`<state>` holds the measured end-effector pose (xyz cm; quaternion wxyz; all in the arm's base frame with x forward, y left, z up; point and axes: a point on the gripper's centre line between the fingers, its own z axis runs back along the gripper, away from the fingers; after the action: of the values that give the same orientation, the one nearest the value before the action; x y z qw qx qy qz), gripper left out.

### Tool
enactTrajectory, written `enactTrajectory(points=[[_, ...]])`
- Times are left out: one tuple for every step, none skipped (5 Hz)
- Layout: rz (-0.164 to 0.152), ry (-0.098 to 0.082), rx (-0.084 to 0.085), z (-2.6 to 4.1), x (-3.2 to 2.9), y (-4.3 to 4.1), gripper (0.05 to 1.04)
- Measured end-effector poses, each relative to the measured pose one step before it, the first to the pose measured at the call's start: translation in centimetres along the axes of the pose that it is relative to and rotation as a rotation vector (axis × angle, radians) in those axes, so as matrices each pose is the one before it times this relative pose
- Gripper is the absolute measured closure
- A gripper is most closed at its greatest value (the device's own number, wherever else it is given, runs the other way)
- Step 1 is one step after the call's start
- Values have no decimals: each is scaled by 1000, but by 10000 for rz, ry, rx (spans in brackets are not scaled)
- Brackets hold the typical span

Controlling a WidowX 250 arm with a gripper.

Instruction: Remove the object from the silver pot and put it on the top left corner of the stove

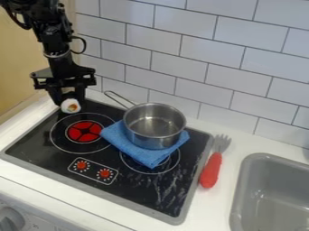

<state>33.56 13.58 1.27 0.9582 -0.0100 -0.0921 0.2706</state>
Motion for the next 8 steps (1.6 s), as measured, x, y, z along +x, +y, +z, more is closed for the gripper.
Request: enactTrajectory(points=[[166,31,264,-84,-128,122,184],[177,-38,280,27,-46,48,54],[-24,58,-48,-172,-451,48,81],[-27,-450,-95,1703,497,-144,85],[-68,-278,-27,1102,161,-279,85],[-212,-705,-58,2734,335,-969,85],[-285,-337,-146,2178,-1236,-1417,85],[-155,-512,-301,1709,-279,-581,85]])
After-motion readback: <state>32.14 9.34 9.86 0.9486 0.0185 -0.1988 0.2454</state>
